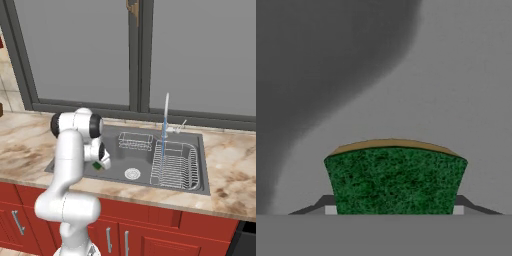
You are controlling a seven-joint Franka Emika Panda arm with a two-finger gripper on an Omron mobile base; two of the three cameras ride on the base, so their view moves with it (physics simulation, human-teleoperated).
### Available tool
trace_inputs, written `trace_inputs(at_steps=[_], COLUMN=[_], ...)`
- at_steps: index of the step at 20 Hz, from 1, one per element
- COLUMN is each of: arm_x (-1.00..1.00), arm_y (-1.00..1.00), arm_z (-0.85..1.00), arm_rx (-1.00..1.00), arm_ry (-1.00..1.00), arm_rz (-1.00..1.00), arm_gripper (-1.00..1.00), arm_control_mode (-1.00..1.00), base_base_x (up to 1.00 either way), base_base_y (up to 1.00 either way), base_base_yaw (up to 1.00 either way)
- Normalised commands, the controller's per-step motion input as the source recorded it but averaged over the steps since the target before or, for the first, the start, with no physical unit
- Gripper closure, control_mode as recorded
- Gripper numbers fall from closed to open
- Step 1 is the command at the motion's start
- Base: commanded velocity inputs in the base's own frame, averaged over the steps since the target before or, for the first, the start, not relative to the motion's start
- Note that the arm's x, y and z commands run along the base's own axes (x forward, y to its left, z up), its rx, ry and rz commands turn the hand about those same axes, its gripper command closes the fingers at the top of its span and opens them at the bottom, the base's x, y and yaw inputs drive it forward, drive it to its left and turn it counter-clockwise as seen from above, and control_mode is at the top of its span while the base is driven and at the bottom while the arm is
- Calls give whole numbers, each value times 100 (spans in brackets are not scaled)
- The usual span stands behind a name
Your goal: Soak the sponge with water for a few seconds and then drop it inside the sink.
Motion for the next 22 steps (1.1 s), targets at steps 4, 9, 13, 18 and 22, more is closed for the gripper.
trace_inputs(at_steps=[4, 9, 13, 18, 22], arm_x=[26, 4, 0, 0, 0], arm_y=[0, 0, -4, 0, 0], arm_z=[-41, -12, 0, 0, 0], arm_rx=[-2, 0, 0, 0, 0], arm_ry=[-4, -1, 0, 0, 0], arm_rz=[0, 0, -1, 0, 0], arm_gripper=[100, 100, 100, -100, -100], arm_control_mode=[-100, -100, -100, -100, -100], base_base_x=[0, 0, 0, 0, 0], base_base_y=[0, 0, 0, 0, 0], base_base_yaw=[0, 0, 0, 0, 0])
